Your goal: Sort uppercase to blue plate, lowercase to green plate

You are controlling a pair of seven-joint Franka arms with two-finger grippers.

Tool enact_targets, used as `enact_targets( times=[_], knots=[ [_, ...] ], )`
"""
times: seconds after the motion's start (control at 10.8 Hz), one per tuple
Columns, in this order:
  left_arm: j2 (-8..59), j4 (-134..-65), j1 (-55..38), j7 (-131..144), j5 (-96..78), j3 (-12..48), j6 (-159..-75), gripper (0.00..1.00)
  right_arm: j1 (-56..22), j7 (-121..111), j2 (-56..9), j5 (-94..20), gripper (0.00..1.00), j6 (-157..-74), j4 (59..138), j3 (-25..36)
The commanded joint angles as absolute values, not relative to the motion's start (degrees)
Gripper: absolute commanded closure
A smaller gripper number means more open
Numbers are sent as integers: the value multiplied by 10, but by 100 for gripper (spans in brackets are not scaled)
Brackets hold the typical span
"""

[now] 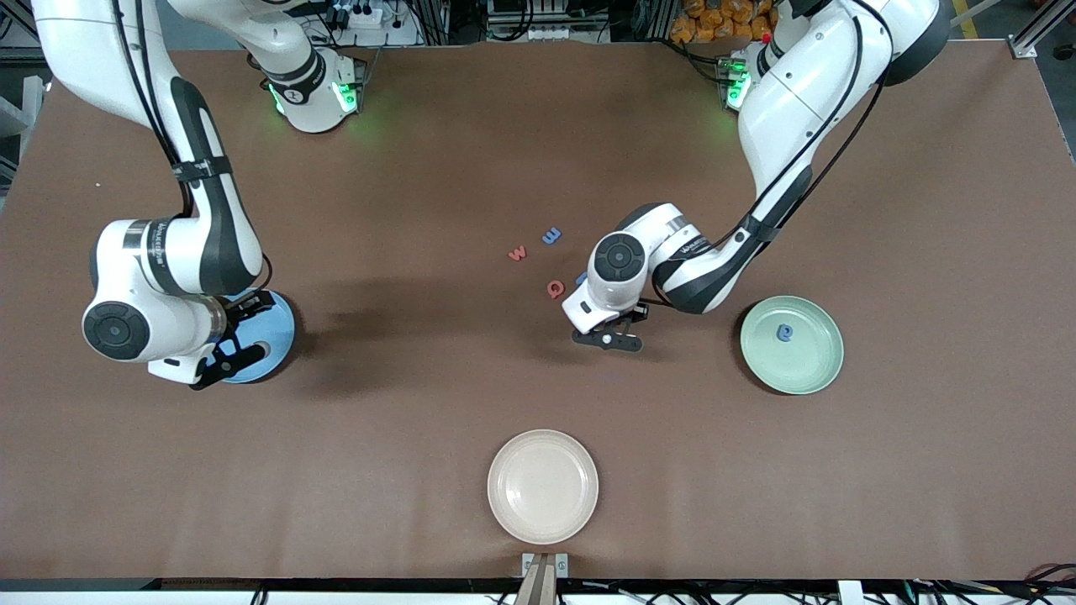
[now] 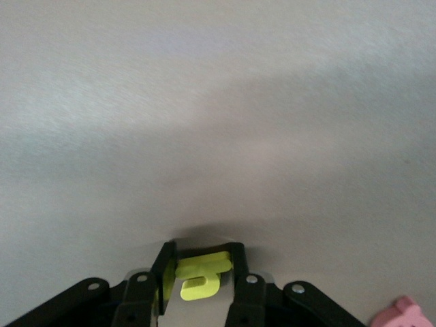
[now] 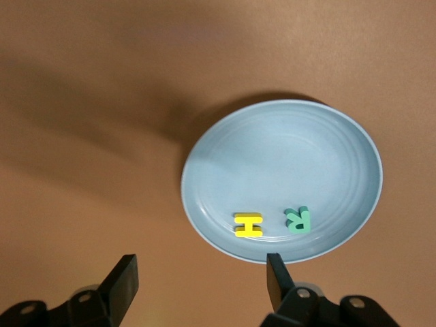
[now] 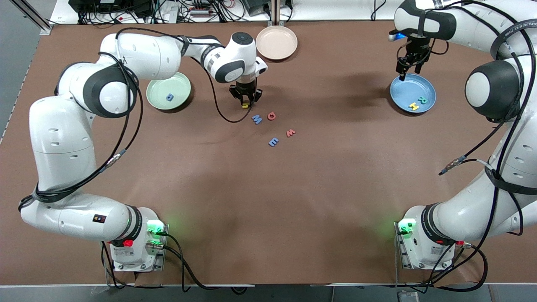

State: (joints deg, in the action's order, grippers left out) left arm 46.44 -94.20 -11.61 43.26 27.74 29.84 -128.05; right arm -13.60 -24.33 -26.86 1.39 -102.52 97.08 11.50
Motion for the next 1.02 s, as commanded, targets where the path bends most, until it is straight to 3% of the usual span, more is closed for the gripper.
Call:
enact_targets(
  times=[0.0,0.37,0.93],
  knots=[
    [445,-942,-96,447,291,296,-1282,100,-136,-211,-251,9,15,-1001,958,98],
    [410,-943,-35,438,295,295,-1280,100,-139,-151,-239,9,15,-984,936,63],
    [373,-944,75,318,293,298,-1261,100,-140,31,-220,10,15,-973,934,-43]
  ],
)
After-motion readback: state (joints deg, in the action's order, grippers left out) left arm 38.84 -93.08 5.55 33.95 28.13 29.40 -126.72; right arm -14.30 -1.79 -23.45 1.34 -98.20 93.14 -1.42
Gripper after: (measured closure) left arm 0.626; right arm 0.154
